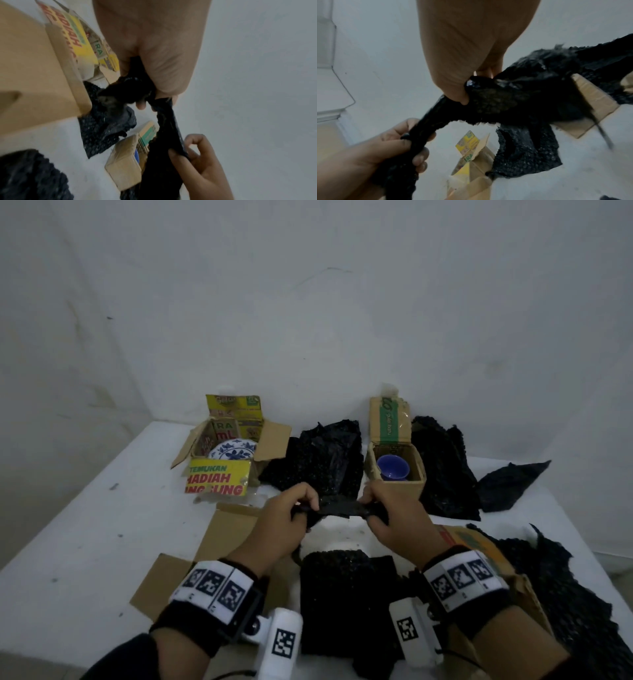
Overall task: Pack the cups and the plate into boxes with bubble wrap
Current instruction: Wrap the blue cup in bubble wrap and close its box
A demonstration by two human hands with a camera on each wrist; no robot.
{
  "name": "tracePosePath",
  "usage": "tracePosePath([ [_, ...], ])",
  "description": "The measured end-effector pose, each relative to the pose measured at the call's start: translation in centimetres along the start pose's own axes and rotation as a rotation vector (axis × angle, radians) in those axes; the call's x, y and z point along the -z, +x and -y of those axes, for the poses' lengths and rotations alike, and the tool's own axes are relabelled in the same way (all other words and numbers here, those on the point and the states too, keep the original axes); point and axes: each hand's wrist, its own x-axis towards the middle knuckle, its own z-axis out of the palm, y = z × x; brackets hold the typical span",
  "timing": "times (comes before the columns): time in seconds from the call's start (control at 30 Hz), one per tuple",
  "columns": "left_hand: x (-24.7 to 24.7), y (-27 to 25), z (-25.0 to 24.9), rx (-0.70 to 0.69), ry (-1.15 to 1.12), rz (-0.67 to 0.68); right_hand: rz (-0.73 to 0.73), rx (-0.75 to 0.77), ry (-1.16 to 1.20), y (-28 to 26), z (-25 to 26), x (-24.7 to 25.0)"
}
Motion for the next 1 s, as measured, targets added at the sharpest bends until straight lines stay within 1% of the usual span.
tracePosePath([
  [0.03, 1.2, -0.1, 0.2, -0.011, 0.029, 0.005, 0.020, 0.016, 0.038, 0.0, 1.0, 0.1],
  [0.13, 4.6, -0.9, 1.2, 0.005, 0.075, 0.035, 0.008, 0.091, 0.086, -0.1, 4.3, -0.3],
  [0.23, 7.6, -2.0, 2.7, -0.015, 0.092, 0.062, 0.021, 0.095, 0.180, 0.0, 7.9, -2.2],
  [0.33, 9.7, -3.8, 3.6, -0.042, 0.104, 0.088, -0.029, -0.024, 0.260, 0.1, 11.2, -4.9],
  [0.4, 10.6, -5.1, 4.2, -0.005, 0.064, 0.112, -0.094, -0.124, 0.286, 0.0, 13.0, -6.7],
  [0.47, 11.4, -6.2, 5.6, 0.043, 0.020, 0.122, -0.129, -0.165, 0.285, -0.3, 14.7, -8.5],
  [0.5, 11.6, -6.6, 6.5, 0.064, 0.008, 0.126, -0.121, -0.178, 0.273, -0.3, 15.4, -9.5],
  [0.63, 12.1, -8.3, 9.4, 0.084, 0.059, 0.210, 0.007, -0.283, 0.085, -1.2, 17.7, -13.5],
  [0.73, 11.8, -9.5, 11.1, 0.067, 0.103, 0.254, 0.064, -0.287, -0.082, -2.7, 18.6, -16.4],
  [0.8, 11.6, -10.1, 12.3, 0.070, 0.130, 0.248, 0.115, -0.293, -0.191, -3.8, 18.6, -18.0],
  [0.87, 11.7, -10.6, 13.3, 0.070, 0.161, 0.239, 0.121, -0.278, -0.333, -4.7, 17.9, -19.2],
  [0.93, 11.9, -11.3, 14.5, 0.065, 0.180, 0.221, 0.230, -0.306, -0.519, -5.1, 17.4, -19.7],
  [1.0, 11.9, -12.0, 15.4, 0.080, 0.188, 0.196, 0.373, -0.347, -0.651, -5.3, 17.0, -19.9],
])
